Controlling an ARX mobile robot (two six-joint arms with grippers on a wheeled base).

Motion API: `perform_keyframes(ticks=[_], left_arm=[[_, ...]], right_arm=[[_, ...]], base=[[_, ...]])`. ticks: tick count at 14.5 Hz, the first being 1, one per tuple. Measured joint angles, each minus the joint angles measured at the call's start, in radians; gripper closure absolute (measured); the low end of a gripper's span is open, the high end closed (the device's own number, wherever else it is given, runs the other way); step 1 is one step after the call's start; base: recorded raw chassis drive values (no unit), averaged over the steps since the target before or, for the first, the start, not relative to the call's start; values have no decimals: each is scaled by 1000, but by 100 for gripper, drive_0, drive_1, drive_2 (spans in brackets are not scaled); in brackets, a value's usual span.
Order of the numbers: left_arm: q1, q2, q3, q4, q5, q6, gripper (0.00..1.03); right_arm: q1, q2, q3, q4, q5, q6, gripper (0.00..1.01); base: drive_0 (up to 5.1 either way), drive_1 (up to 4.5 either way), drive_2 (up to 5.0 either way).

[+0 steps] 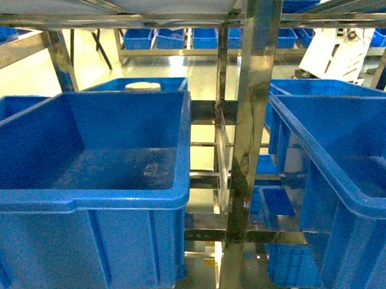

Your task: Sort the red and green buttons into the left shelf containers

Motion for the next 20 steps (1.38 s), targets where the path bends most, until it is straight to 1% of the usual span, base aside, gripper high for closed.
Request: perform_keyframes(ticks=[2,3,5,7,8,9,10,11,12,13,14,16,18,19,20], left_arm=[[0,0,0,0,0,0,75],[0,0,0,0,0,0,75],[0,0,0,0,0,0,75],[0,0,0,0,0,0,75],[0,0,0,0,0,0,75],[0,0,0,0,0,0,75],[0,0,0,0,0,0,75],[0,0,0,0,0,0,75],[0,0,0,0,0,0,75],[0,0,0,0,0,0,75],[0,0,0,0,0,0,75],[0,0,0,0,0,0,75],[0,0,0,0,0,0,75],[0,0,0,0,0,0,75],[0,0,0,0,0,0,75]], right_arm=[[13,104,161,-154,16,24,75],[20,130,212,-190,17,27,72],[21,137,225,-193,18,31,64],[24,139,230,-195,18,32,58],[26,139,232,-195,18,33,47],[26,139,232,-182,20,39,33],[27,138,225,-142,29,43,16],[27,130,204,-99,37,42,2],[27,95,173,-82,42,42,4],[32,-24,93,-27,31,43,3],[39,-94,38,1,24,43,3],[61,-245,-97,23,0,51,3],[86,-447,-243,81,-35,76,3],[87,-580,-315,81,-57,105,3],[85,-707,-389,69,-60,122,3]], base=[[0,0,0],[0,0,0],[0,0,0],[0,0,0],[0,0,0],[0,0,0],[0,0,0],[0,0,0],[0,0,0],[0,0,0],[0,0,0],[0,0,0],[0,0,0],[0,0,0],[0,0,0]])
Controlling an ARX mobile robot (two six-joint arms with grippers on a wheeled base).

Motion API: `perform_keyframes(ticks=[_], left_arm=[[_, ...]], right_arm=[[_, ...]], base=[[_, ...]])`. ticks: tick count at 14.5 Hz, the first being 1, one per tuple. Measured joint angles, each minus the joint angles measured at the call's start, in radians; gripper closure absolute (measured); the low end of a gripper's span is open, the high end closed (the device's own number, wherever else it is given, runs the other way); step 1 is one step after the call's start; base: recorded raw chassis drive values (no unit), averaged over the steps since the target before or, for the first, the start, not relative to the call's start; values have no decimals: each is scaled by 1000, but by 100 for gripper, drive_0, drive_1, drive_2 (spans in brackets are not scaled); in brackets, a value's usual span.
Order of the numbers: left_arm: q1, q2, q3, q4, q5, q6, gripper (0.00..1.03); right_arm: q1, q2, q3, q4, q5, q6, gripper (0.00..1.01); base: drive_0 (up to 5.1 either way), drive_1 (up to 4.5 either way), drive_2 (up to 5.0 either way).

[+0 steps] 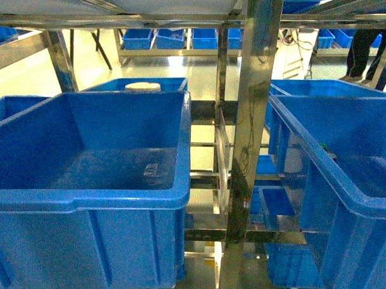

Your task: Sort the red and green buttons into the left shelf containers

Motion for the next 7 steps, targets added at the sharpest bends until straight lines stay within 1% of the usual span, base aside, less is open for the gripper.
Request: perform_keyframes(ticks=[1,2,3,4,5,6,7], left_arm=[[0,0,0,0,0,0,75],[0,0,0,0,0,0,75],[0,0,0,0,0,0,75],[0,0,0,0,0,0,75],[0,0,0,0,0,0,75],[0,0,0,0,0,0,75],[0,0,0,0,0,0,75]], right_arm=[[-1,-114,-71,-37,-17,19,3],[-2,-220,-135,-82,-28,23,3],[-2,-329,-184,-147,-42,34,3],[0,-446,-215,-243,-46,37,3],[27,-566,-233,-356,-39,43,3],[83,-696,-241,-472,-5,49,3],[118,-764,-243,-505,19,49,3]], base=[[0,0,0],[0,0,0],[0,0,0],[0,0,0],[0,0,0],[0,0,0],[0,0,0]])
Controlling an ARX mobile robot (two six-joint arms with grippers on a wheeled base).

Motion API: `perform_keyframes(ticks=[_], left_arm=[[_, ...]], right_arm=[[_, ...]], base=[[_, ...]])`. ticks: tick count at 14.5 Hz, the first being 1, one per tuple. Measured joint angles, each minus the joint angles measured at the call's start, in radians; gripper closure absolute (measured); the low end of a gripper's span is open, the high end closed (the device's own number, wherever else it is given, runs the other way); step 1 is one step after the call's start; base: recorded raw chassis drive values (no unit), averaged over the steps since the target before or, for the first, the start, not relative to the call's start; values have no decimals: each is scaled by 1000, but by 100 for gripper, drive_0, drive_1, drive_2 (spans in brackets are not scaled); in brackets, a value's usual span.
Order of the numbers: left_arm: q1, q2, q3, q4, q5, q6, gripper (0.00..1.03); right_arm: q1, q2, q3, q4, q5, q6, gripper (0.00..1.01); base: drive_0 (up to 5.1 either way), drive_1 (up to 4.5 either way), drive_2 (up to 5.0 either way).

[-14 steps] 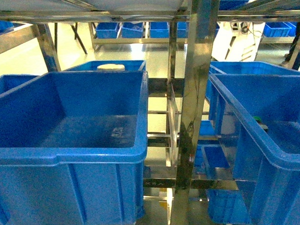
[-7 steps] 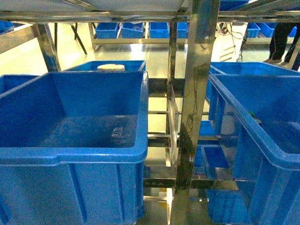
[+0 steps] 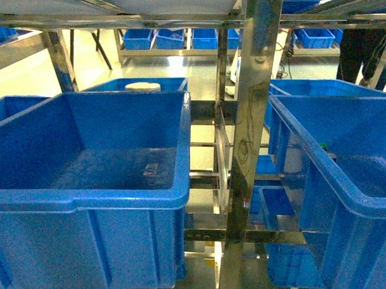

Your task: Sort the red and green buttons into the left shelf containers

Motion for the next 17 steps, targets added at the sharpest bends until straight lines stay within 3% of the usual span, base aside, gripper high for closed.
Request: perform_keyframes(ticks=[8,9,10,11,12,13,15,17], left_arm=[[0,0,0,0,0,0,75],[-12,-6,0,-20,-16,-2,75],[-121,-45,-17,-64,-108,-30,75],[-148,-41,-24,-63,-132,-59,75],[-113,-2,-17,-36,-139,-66,75],[-76,63,2,-9,-118,-63,75],[-10,343,157,87,3,4,75],[-19,481,203,87,16,32,75]], right_arm=[[-2,6,-2,0,8,0,3],[-2,6,-2,-1,8,0,3],[-2,6,-2,-1,9,0,3],[-2,6,-2,0,8,0,3],[-2,6,-2,-1,8,0,3],[-2,6,-2,-1,9,0,3],[-2,6,-2,-1,8,0,3],[-2,6,-2,0,8,0,3]], base=[[0,0,0],[0,0,0],[0,0,0],[0,0,0],[0,0,0],[0,0,0],[0,0,0],[0,0,0]])
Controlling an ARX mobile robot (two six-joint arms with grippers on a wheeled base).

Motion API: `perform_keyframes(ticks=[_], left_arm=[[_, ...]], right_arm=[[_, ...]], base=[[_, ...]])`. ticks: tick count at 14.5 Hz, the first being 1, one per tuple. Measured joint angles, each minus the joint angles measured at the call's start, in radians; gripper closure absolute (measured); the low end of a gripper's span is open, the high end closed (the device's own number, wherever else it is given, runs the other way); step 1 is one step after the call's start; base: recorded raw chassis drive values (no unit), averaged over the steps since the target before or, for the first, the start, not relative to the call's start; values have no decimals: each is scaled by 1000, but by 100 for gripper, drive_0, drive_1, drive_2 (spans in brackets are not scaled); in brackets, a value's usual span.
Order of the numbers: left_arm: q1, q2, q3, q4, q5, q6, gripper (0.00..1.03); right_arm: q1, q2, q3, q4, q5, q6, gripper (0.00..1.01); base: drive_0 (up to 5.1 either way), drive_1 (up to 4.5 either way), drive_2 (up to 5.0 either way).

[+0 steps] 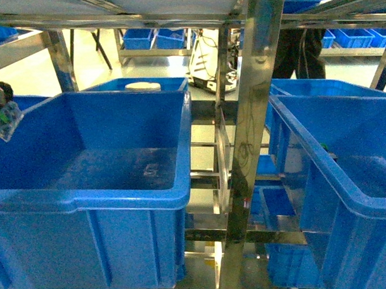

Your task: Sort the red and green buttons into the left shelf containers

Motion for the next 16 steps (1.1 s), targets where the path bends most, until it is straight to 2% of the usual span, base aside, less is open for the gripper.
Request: perform_keyframes(ticks=[4,8,12,16], left_arm=[[-25,246,95,37,-5,29,75],[-11,468,286,-50,16,46,75],[26,643,459,-160,10,42,75],[54,725,564,-208,11,47,75]], right_arm=[[0,0,0,0,0,0,3],[0,0,0,0,0,0,3],[0,0,0,0,0,0,3],[0,0,0,0,0,0,3]], base=[[0,0,0],[0,0,0],[0,0,0],[0,0,0]])
